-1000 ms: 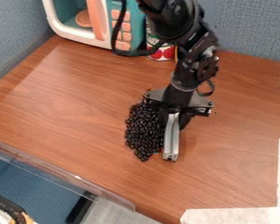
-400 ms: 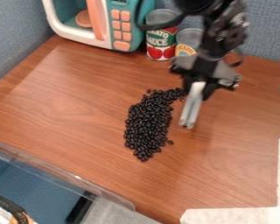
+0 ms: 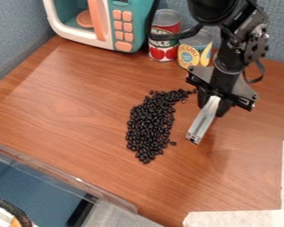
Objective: Sweep into pile
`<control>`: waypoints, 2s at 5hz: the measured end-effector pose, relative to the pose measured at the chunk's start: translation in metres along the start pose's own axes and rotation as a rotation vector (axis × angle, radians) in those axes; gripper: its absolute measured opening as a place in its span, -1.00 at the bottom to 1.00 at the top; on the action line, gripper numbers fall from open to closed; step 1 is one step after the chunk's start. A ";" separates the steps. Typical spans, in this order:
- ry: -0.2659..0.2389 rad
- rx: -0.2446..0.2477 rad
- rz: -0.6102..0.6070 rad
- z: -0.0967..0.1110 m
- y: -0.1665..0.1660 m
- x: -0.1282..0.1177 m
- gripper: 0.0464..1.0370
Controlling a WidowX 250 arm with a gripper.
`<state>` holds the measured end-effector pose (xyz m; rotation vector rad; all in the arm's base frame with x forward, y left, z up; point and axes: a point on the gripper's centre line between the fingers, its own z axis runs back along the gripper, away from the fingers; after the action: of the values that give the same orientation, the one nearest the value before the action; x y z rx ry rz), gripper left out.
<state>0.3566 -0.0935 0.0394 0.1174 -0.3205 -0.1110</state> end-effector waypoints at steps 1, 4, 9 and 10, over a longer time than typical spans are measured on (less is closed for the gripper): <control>0.033 -0.052 -0.087 -0.002 -0.016 -0.023 -0.33; 0.030 -0.191 -0.372 -0.001 -0.002 -0.094 -0.33; 0.090 -0.306 -0.710 -0.022 0.049 -0.104 -0.33; 0.133 -0.235 -0.673 -0.022 0.072 -0.095 -0.33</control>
<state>0.2807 -0.0085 -0.0014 -0.0051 -0.1222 -0.8015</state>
